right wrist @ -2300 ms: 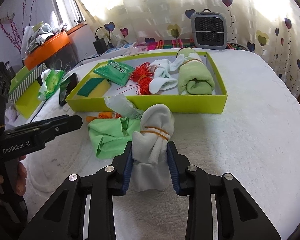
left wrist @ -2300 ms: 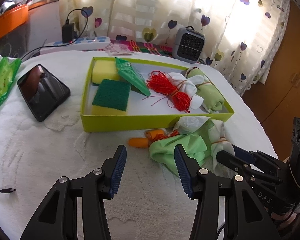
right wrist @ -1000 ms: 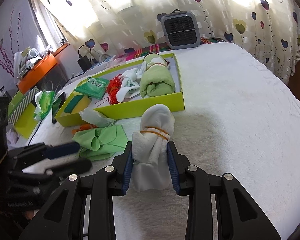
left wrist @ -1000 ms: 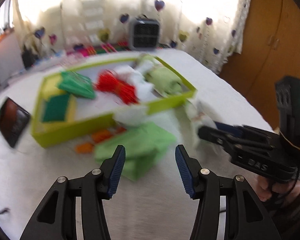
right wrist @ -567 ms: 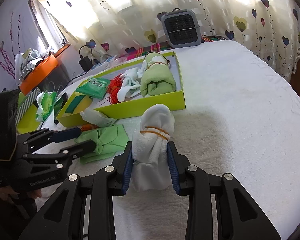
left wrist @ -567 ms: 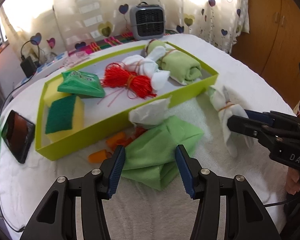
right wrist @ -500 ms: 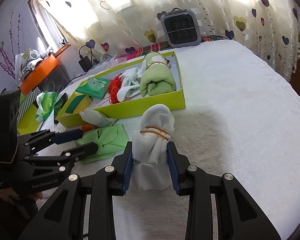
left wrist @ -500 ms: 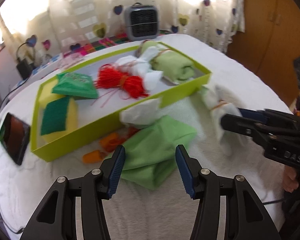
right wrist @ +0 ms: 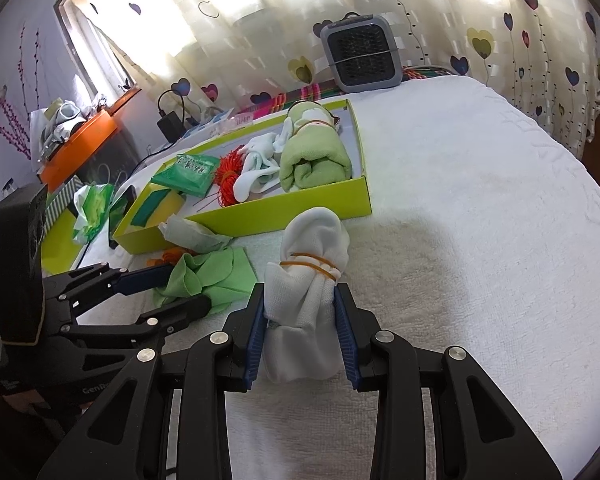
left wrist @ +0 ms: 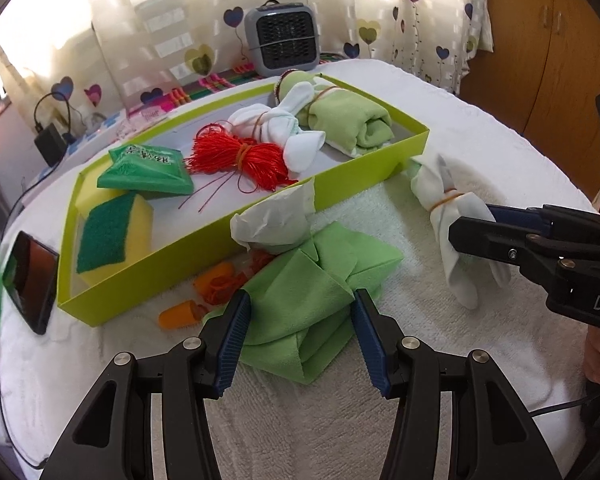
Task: Organize soft objects
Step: 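Grasp the light-green cloth with the left tool while the right tool holds the socks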
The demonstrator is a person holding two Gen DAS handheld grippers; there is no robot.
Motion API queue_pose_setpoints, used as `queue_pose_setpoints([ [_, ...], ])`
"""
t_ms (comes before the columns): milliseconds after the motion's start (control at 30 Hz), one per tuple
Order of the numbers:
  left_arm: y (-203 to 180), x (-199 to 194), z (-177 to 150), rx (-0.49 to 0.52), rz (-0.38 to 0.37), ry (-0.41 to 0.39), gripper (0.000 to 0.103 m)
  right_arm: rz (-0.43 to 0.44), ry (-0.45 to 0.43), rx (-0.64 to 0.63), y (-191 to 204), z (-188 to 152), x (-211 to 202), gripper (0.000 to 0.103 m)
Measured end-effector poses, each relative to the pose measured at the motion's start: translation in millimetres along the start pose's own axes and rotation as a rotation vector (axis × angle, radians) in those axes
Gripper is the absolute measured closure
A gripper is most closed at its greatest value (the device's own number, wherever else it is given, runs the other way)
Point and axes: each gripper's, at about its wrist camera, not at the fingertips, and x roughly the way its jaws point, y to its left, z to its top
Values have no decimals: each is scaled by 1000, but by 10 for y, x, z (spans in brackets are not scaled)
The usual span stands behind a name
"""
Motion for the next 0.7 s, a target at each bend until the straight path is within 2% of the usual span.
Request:
queue_pose_setpoints([
  [200, 53, 1, 9, -23, -11, 0, 52, 0, 0, 1, -9, 4, 1, 69],
  [267, 72, -5, 11, -30, -9, -3, 56, 0, -1, 0, -11, 5, 0, 69],
  [533, 134, -14, 6, -64, 4, -14, 78, 0, 1, 1, -9, 0, 0, 69],
  [700, 168, -28, -1, -83, 4, -19, 86, -1, 1, 0, -8, 1, 0, 69],
])
